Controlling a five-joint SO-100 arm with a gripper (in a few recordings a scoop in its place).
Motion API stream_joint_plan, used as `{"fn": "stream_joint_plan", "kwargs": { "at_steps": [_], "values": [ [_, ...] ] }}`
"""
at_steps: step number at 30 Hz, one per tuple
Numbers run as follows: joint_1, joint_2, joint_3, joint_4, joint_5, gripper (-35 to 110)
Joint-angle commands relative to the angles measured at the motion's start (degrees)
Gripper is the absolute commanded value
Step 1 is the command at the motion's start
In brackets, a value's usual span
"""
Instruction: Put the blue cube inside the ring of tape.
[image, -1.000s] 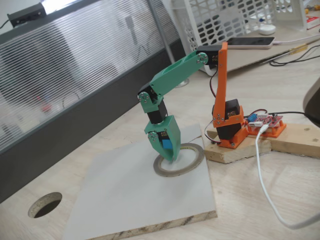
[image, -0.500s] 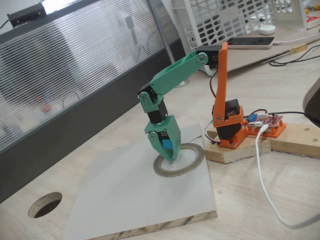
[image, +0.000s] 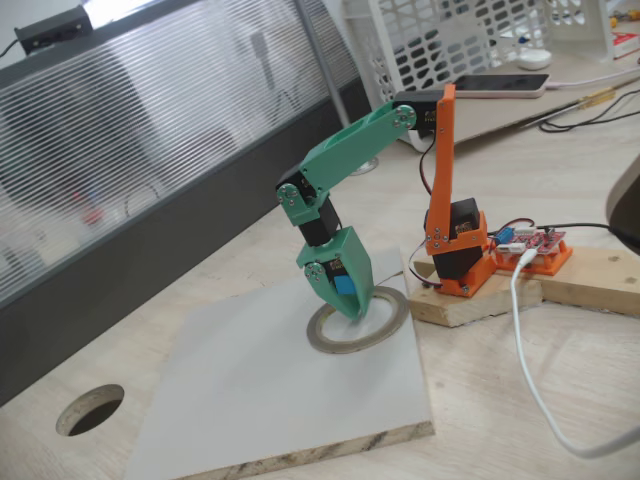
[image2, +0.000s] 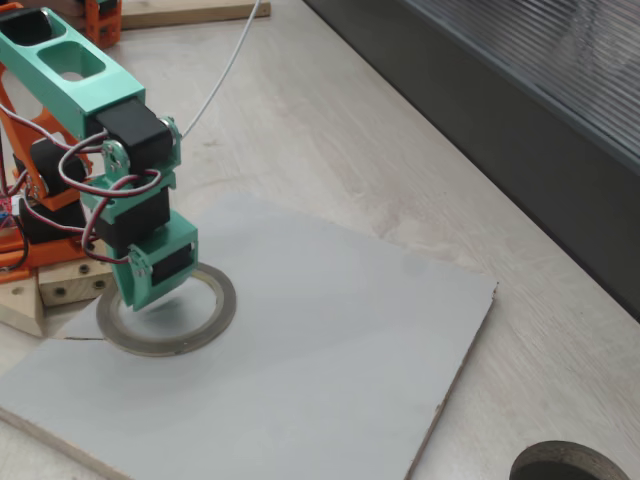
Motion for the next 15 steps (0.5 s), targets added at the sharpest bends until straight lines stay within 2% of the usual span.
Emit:
{"fn": "stream_joint_plan", "kwargs": {
  "at_steps": [1, 6, 15],
  "values": [
    [1.14, 1.05, 0.26, 1.05, 0.44, 10],
    [1.05, 1.05, 0.79, 1.23, 0.79, 27],
    [1.14, 1.05, 0.0, 8.61, 0.79, 53]
  ]
}}
